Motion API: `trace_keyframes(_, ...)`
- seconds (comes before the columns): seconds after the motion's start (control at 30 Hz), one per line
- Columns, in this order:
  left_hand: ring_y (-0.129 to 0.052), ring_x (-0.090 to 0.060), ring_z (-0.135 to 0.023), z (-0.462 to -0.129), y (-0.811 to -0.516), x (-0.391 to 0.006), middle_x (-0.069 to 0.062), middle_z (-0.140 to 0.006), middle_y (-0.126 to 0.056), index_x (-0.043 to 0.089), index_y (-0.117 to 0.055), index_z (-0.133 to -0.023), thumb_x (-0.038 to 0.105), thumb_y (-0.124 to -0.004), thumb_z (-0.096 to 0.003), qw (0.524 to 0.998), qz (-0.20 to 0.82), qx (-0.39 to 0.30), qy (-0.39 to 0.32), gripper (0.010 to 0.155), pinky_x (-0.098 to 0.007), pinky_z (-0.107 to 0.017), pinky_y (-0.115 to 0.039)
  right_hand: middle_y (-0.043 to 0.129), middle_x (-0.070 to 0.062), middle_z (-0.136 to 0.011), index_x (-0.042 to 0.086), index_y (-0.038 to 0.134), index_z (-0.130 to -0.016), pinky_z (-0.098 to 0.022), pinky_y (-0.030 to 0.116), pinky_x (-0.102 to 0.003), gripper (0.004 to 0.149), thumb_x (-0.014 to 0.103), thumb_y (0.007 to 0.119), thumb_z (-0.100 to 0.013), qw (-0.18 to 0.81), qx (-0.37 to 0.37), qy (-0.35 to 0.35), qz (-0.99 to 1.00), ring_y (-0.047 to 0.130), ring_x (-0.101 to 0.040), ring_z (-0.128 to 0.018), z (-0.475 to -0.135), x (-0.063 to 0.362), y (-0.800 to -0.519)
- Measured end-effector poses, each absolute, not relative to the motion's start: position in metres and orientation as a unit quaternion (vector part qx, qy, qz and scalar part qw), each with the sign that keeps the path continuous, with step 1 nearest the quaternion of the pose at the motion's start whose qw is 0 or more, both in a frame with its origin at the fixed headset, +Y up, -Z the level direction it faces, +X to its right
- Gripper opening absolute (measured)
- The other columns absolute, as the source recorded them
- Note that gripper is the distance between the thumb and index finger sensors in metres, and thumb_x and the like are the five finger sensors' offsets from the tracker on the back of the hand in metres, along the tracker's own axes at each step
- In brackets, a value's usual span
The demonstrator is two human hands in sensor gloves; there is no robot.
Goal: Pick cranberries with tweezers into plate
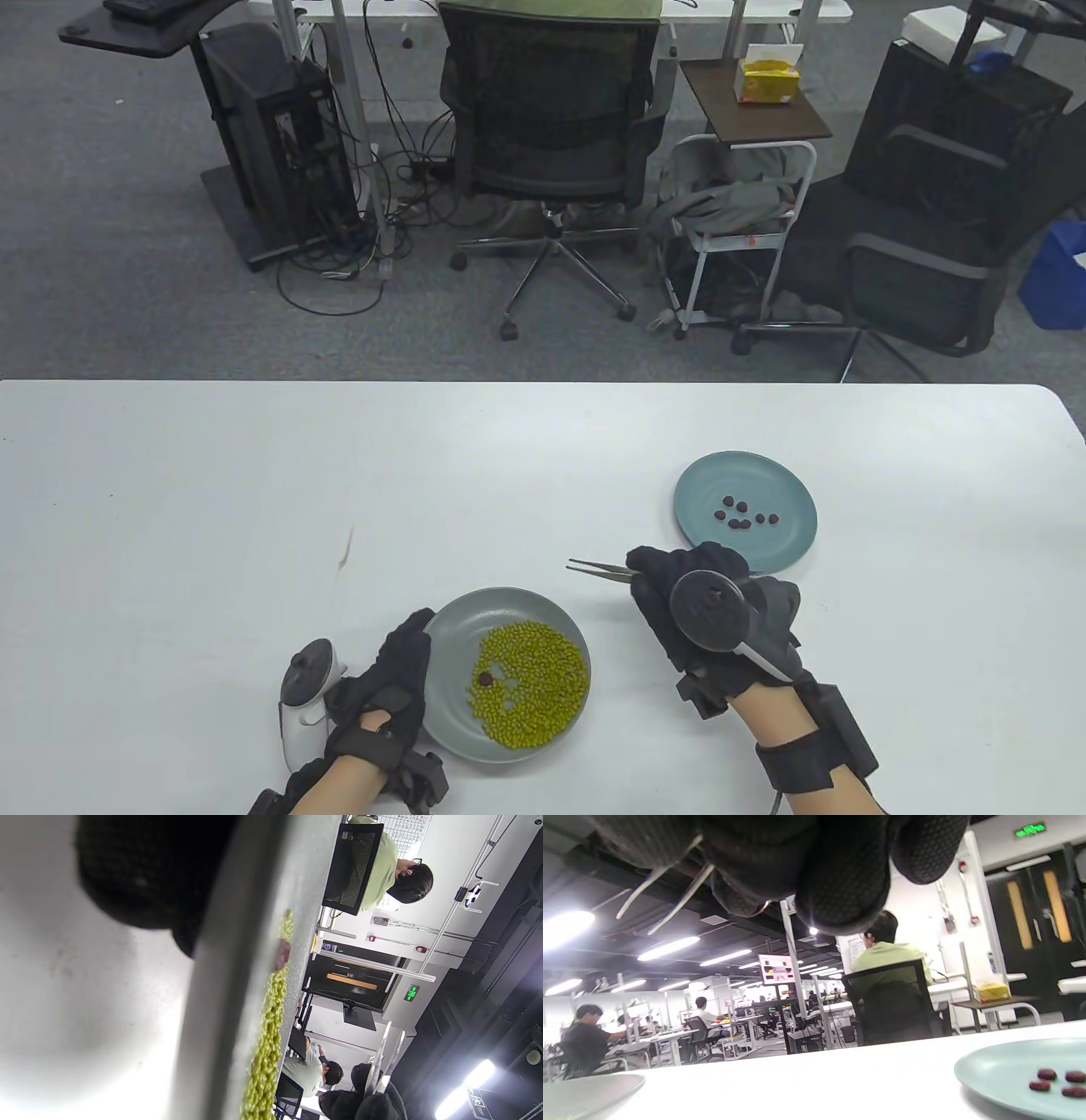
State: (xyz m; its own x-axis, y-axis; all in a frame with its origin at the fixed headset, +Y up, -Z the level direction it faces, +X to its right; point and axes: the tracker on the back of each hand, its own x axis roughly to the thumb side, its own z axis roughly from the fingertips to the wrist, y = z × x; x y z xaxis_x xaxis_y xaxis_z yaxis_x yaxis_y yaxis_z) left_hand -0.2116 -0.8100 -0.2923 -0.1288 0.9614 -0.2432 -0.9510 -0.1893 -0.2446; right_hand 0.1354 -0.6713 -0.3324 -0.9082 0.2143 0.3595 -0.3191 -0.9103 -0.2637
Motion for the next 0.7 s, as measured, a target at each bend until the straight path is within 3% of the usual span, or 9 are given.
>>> trace_keyframes(0.43, -0.107, -0.032, -0.044, -0.292, -0.810, -0.209, -0.009, -0.095, -0.065, 0.019, -0.035, -0.103, 0.044, -0.056, -0.0533, 0.636, 0.751, -0.178, -0.016, 0.059, -0.037, -0.022, -0.096, 0.087, 0.017, -0.054, 0.037, 0.081, -0.078, -0.072, 0.052, -0.048, 0.048, 0.055, 0.069, -0.035, -0.006, 0.302, -0.192, 0.934, 0.087, -0.013, -0.061, -0.281, 0.062, -0.678)
trace_keyframes(0.7, -0.107, -0.032, -0.043, -0.293, -0.808, -0.208, -0.009, -0.095, -0.065, 0.019, -0.035, -0.103, 0.044, -0.056, -0.0534, 0.621, 0.764, -0.173, -0.012, 0.059, -0.037, -0.022, -0.096, 0.087, 0.017, -0.053, 0.037, 0.080, -0.079, -0.072, 0.052, -0.048, 0.049, 0.056, 0.068, -0.035, -0.059, 0.312, -0.219, 0.923, 0.087, -0.013, -0.061, -0.270, 0.043, -0.682)
